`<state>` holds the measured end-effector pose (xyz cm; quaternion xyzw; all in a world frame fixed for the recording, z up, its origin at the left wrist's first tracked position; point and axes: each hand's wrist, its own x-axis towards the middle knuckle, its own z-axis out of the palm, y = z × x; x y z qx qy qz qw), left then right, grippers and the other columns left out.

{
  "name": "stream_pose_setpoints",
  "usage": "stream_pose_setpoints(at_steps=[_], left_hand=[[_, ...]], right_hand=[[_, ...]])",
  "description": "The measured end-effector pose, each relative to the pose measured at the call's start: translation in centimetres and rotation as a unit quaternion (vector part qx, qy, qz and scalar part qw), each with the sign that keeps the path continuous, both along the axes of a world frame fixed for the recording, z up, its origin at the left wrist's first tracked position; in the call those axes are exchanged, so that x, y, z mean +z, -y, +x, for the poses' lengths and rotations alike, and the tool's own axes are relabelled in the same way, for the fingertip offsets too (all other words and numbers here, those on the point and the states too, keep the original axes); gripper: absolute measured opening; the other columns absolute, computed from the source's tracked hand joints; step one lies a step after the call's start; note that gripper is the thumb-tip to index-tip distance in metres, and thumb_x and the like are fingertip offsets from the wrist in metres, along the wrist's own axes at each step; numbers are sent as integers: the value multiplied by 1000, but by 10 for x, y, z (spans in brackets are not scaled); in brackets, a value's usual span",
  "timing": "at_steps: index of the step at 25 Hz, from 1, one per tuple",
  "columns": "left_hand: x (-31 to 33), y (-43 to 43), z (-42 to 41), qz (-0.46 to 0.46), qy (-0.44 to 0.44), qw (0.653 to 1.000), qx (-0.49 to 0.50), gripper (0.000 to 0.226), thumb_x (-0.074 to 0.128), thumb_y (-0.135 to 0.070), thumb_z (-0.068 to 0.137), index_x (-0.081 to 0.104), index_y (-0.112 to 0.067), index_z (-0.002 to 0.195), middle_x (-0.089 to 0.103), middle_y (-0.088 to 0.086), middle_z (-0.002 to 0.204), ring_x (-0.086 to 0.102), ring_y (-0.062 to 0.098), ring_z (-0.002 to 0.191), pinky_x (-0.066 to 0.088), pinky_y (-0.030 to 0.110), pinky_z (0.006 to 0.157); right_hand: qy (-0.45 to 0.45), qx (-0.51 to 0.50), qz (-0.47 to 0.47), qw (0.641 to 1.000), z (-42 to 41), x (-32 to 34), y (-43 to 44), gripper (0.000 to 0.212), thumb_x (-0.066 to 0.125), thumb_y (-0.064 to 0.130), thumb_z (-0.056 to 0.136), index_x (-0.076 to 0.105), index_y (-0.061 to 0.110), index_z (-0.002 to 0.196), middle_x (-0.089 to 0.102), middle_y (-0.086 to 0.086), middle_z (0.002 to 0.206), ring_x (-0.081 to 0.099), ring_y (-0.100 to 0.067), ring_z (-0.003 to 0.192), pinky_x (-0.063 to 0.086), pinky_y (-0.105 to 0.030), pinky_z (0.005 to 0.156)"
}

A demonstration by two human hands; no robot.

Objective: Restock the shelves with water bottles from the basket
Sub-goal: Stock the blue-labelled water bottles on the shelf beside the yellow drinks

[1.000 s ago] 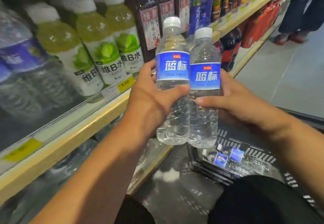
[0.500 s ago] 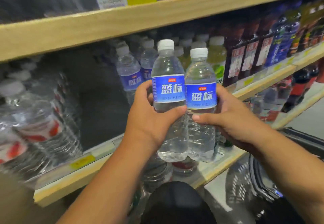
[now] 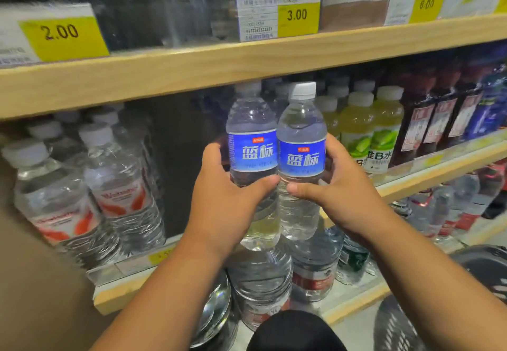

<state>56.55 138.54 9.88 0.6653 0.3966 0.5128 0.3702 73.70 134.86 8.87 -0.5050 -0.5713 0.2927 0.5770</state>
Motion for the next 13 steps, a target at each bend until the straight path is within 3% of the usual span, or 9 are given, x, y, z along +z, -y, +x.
stream_pose_setpoints(at_steps=[2,7,10,13], left_hand=[[-3,-5,0,6,16,1000,6,58,85,-12,68,46,-35,104,66,-32,84,66,-7,78,50,9,63],[-11,-16,5,42,45,998,34,78,84,-7,67,42,-19,132,63,-22,100,65,-10,86,48,7,71],[-17,-26,9,74,53,994,61,81,84,-5,67,40,-14,134,57,-24,105,60,-17,89,45,3,74],[-21,-35,9,89,49,992,77,78,84,-8,68,42,-12,134,57,-23,107,59,-17,93,45,4,78]], right_hand=[[18,-10,20,1000,-2,1,-6,88,81,-2,68,40,24,141,61,13,128,57,0,117,47,-30,101],[29,-39,80,996,-6,-6,-11,92,80,-4,68,35,21,144,56,12,133,54,2,119,47,-18,95],[11,-34,120,992,-1,-11,-25,91,80,-7,68,33,13,144,54,3,135,54,-6,122,47,-23,98],[-5,-43,132,990,1,-17,-36,90,80,-5,70,32,18,143,53,4,136,54,-6,122,46,-27,100]])
